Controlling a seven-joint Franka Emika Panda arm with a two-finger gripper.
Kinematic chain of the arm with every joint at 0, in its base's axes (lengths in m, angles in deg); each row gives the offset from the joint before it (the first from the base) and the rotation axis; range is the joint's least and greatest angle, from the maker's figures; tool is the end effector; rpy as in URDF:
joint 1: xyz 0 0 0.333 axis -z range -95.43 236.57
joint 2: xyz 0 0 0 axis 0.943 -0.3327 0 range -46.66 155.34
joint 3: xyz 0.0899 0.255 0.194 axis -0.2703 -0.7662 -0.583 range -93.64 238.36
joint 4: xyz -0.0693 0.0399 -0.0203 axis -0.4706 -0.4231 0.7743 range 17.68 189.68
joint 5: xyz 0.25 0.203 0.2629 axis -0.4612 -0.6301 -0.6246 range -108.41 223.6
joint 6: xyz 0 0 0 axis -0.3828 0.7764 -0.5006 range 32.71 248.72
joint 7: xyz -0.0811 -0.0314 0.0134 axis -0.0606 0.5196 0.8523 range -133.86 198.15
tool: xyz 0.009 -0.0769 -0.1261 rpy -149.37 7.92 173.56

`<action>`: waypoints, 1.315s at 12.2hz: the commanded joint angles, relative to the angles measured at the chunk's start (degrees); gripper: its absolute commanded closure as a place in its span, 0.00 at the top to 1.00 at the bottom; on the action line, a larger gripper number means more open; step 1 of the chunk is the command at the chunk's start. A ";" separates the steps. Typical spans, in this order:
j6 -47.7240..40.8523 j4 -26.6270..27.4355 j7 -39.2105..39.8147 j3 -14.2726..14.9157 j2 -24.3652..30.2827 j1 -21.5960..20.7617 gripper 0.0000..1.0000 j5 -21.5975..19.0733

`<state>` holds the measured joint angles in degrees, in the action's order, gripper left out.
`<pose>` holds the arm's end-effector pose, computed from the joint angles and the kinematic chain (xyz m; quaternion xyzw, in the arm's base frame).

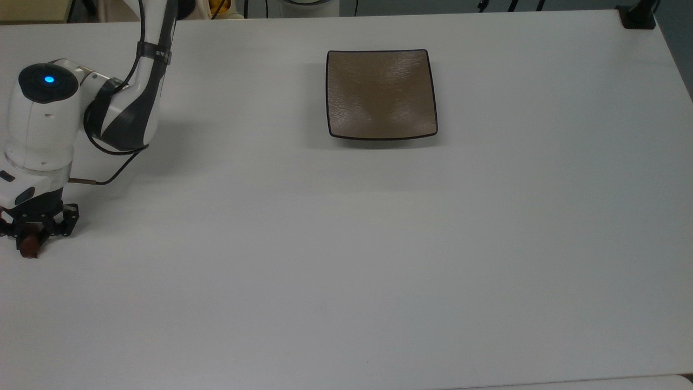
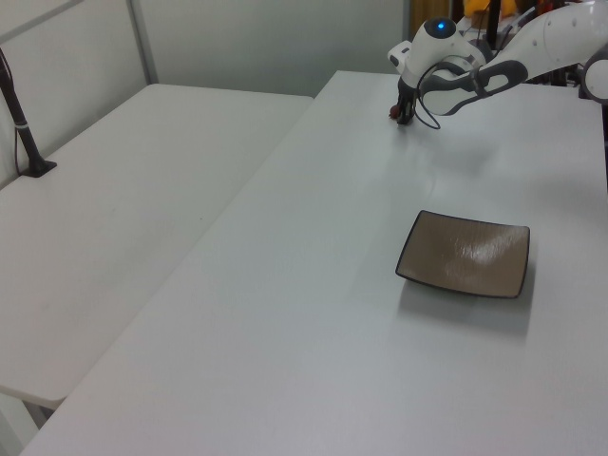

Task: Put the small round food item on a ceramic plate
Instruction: 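Lower the gripper and close it on the red food item, then lift the held food item and carry it over the brown plate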

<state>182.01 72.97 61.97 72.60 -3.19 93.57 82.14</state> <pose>0.8071 -0.3463 0.2518 0.9302 0.1989 0.1664 0.2597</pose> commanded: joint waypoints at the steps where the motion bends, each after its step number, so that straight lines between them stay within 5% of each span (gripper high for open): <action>1: 0.41 5.80 -1.52 -1.29 5.29 0.46 0.11 1.21; 4: -1.42 16.61 -1.87 -3.56 15.22 0.03 0.19 0.33; 8: -16.51 29.71 -1.87 -8.05 29.46 -0.41 0.18 -3.08; 11: -21.54 36.15 -2.66 -8.24 36.24 -4.35 0.16 -8.96; 16: -37.09 53.90 -3.63 -8.15 57.33 -16.21 0.15 -22.68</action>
<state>149.26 116.69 59.91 63.50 42.87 82.81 64.22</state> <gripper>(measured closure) 0.841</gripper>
